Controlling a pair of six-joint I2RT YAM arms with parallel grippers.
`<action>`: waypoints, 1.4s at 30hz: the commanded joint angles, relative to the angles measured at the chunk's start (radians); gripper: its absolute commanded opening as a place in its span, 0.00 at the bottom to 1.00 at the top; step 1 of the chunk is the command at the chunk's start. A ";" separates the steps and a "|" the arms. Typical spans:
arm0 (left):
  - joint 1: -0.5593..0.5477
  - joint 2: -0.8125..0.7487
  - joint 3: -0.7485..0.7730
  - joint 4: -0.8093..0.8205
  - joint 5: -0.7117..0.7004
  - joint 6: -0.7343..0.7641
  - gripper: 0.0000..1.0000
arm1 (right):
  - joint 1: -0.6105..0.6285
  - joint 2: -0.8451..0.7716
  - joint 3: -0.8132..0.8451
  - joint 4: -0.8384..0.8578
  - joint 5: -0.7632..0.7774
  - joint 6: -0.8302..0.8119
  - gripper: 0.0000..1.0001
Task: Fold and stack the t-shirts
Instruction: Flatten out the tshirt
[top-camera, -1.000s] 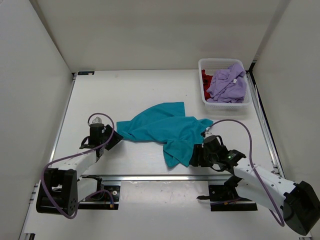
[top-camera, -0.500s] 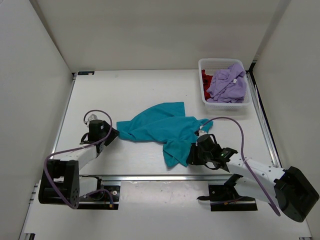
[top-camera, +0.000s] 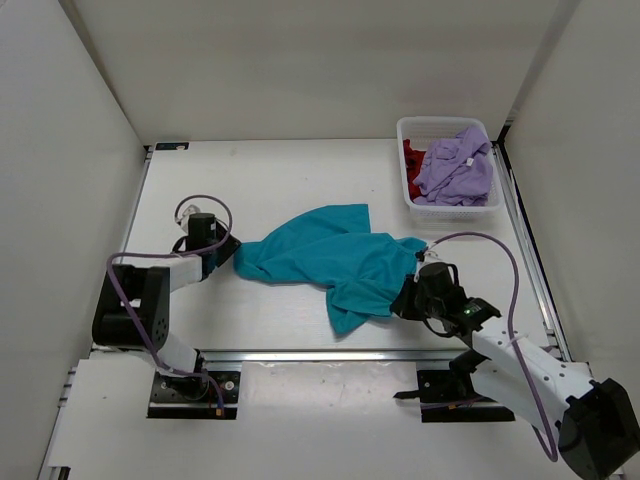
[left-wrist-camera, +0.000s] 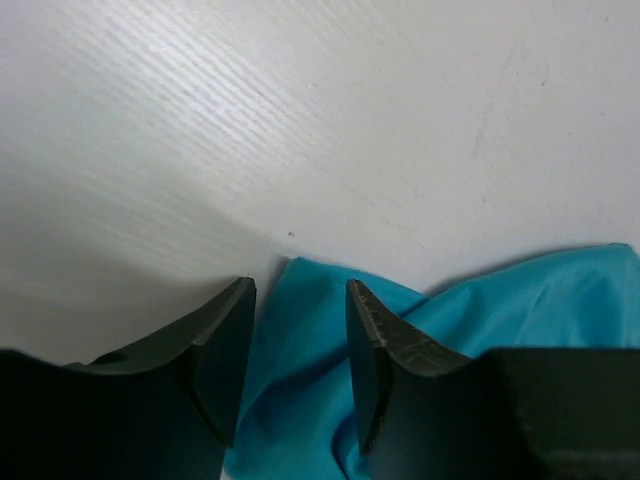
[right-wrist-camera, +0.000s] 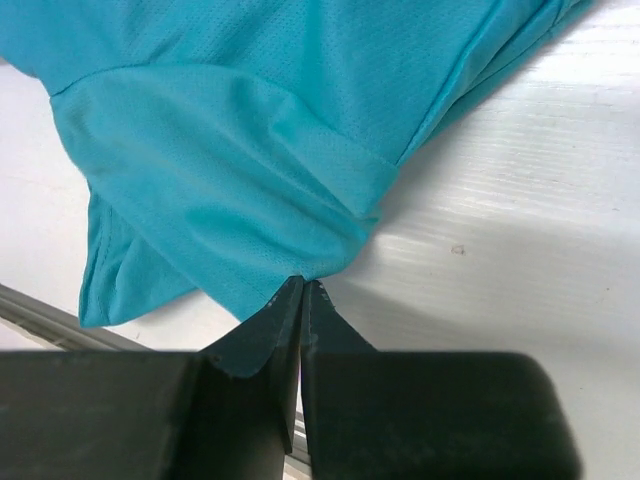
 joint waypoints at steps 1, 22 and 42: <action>-0.030 0.053 0.063 -0.034 -0.027 0.014 0.51 | -0.008 -0.033 -0.004 -0.030 -0.008 -0.022 0.00; -0.080 -0.312 0.184 -0.287 -0.035 0.105 0.00 | -0.056 -0.017 0.417 -0.164 0.068 -0.148 0.00; 0.150 -0.414 0.601 -0.430 0.172 0.086 0.00 | -0.189 0.614 1.553 -0.388 0.047 -0.410 0.00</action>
